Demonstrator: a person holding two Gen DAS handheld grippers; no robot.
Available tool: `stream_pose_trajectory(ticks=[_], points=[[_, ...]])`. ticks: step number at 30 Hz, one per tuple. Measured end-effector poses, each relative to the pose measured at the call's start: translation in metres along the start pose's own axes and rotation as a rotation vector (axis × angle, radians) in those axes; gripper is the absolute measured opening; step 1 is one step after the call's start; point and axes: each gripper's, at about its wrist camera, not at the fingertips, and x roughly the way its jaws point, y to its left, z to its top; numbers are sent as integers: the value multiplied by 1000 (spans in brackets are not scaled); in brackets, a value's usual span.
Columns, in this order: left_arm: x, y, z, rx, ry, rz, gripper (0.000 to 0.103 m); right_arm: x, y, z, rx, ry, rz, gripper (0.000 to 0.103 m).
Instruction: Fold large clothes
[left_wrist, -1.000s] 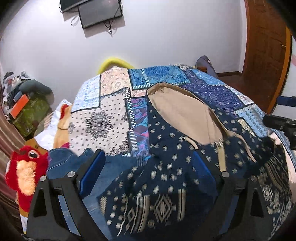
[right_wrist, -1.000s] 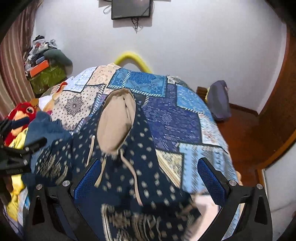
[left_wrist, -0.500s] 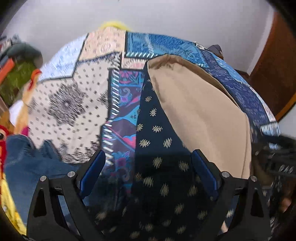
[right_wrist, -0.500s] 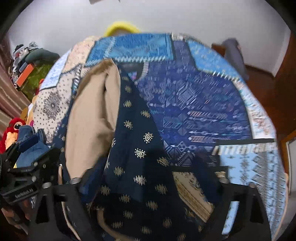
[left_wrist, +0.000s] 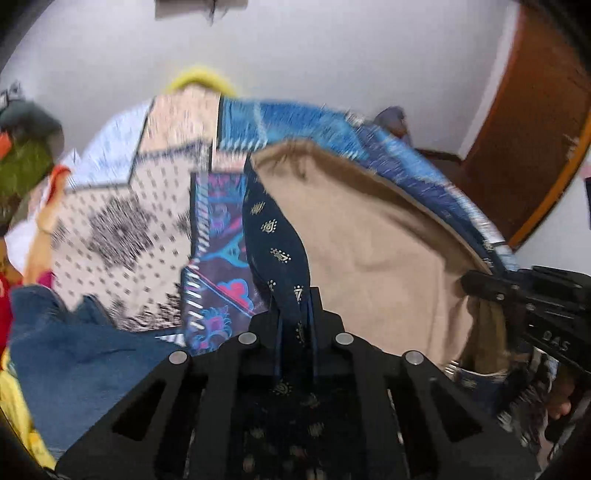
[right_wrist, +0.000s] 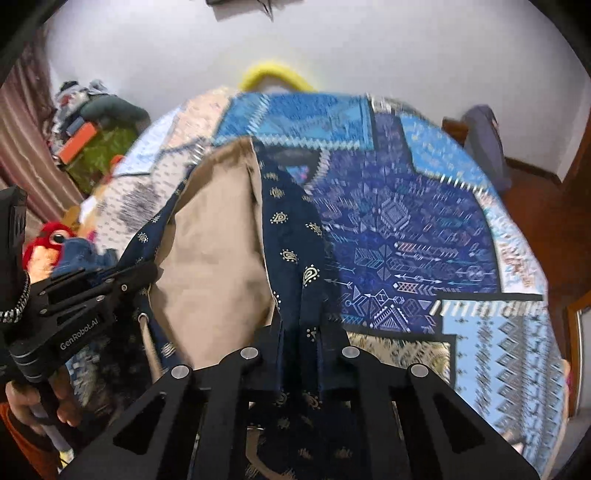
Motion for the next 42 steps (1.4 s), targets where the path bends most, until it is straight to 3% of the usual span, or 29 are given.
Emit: stream_pose_trajectory(ticks=[6,11,15,19,22,25,27,29,31,33,34,37,38,39,41,42], points=[[-89,-10,-19,84,-78,-26,11,-83,20,-31,-33,-92,65,10],[-130,-13,-62,94,-59,-69,10,-135,33,-78,-71,-120,95,10],[-132,-20,-106,125,-21,-45,11,-158,45,-125,-112,-110,67,10],[-112,-19,-148,118,60,-22,11,-154,43,-159,-115,-70,26,10],[-96,-11,-173,76,108,-22,11,-143,35,-176,-136,-42,-69,10],[-86,0,-186,14,105,-35,13,-131,22,-189,-169,-6,-188,10],[-85,1,-189,-3,90,-26,20,-125,11,-197,-162,33,-201,11],[-83,2,-191,-16,86,-23,21,-120,0,-201,-126,82,-164,18],[-81,1,-192,-9,86,-17,22,-120,-8,-205,-108,84,-205,58],[-81,0,-191,-3,91,-14,22,-125,-10,-207,-129,49,-299,85],[-81,-1,-191,0,97,-16,23,-129,-9,-208,-143,31,-320,87],[-84,-1,-185,8,117,-22,29,-139,-6,-205,-140,39,-267,87],[-87,-1,-182,5,121,-38,37,-144,-4,-204,-141,34,-246,87],[-90,-1,-179,1,119,-50,53,-148,0,-203,-147,25,-230,87],[-96,0,-172,0,96,-46,75,-158,8,-196,-156,-1,-198,87],[-101,0,-168,5,74,-37,77,-160,13,-193,-158,-10,-182,87]])
